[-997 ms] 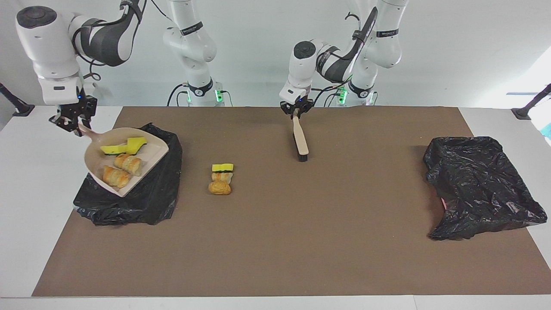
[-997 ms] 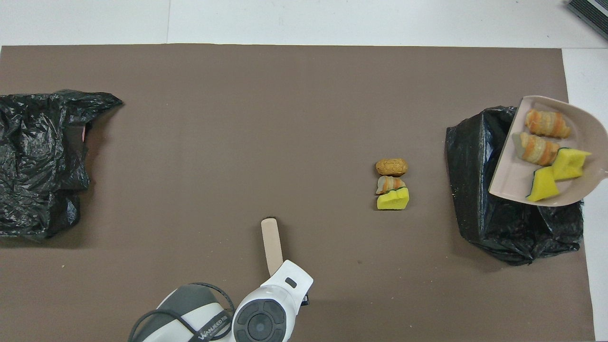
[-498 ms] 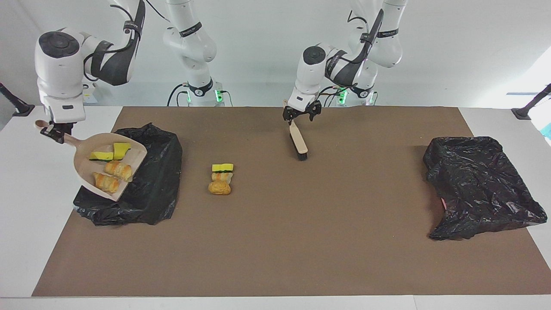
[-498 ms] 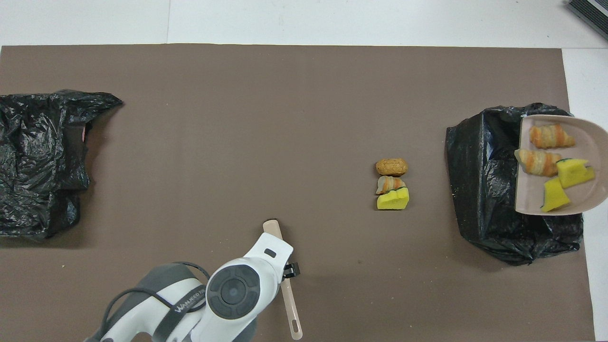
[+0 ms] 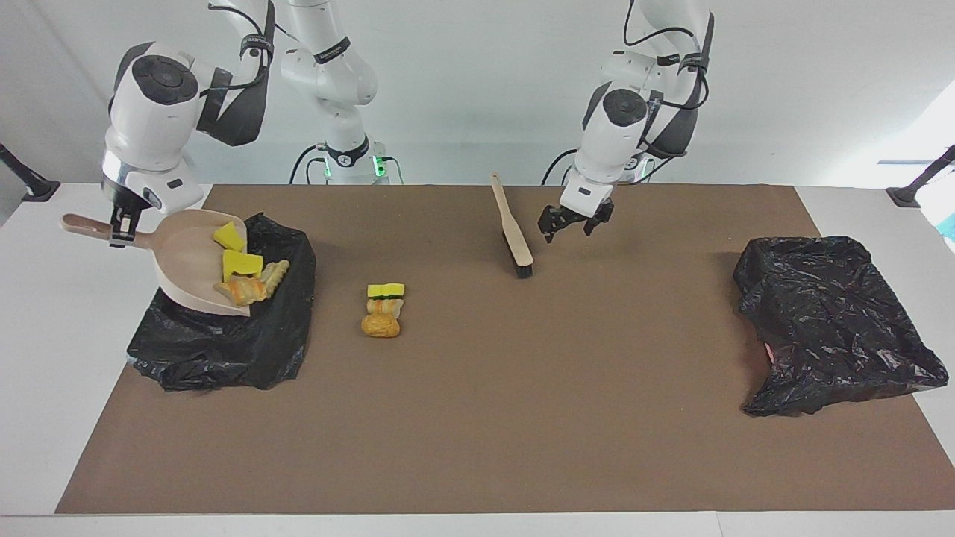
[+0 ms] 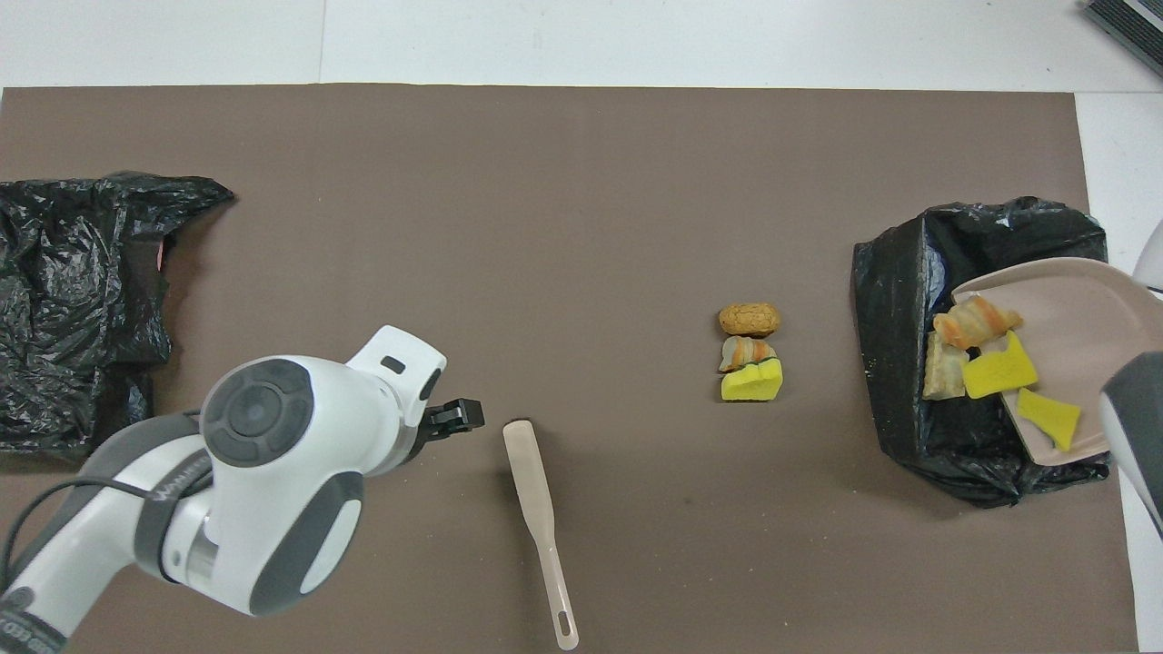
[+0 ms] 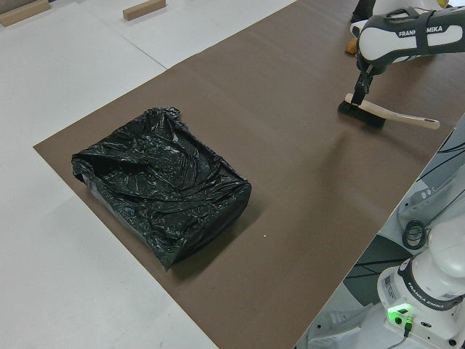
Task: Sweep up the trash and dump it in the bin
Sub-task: 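Tip the dustpan into the bag with the right gripper while the left gripper withdraws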
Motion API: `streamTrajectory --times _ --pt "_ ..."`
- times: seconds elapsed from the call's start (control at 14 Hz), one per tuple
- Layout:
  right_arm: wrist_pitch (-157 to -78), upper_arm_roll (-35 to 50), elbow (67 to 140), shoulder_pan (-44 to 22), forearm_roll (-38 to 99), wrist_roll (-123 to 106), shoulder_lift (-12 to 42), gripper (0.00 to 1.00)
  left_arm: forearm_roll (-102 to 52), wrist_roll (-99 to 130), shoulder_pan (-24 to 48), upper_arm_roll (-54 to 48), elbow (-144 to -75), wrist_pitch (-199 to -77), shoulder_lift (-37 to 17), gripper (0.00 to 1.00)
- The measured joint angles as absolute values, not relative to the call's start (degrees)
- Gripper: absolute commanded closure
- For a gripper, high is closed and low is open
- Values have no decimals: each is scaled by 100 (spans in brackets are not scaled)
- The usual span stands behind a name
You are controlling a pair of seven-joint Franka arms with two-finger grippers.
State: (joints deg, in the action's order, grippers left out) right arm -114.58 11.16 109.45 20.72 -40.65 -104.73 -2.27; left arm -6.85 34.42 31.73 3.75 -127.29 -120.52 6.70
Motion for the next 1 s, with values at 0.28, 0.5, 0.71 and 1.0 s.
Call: streamTrajectory --times 0.28,0.5,0.71,1.0 --pt "-11408 1137 10782 1882 -4308 -10803 -367 100 -682 1936 2372 397 -11735 -11105 681 0" --pt "-11317 1137 10794 1882 -4627 -10792 -540 100 -678 1181 1797 410 -11240 -10732 681 0" --pt "-11356 1144 10998 1881 -4855 -10343 -719 100 -673 519 1268 413 -10938 -10546 676 0" --pt "-11608 1154 11457 1851 -5595 -9420 -928 100 -669 -119 633 414 -10539 -10124 594 0"
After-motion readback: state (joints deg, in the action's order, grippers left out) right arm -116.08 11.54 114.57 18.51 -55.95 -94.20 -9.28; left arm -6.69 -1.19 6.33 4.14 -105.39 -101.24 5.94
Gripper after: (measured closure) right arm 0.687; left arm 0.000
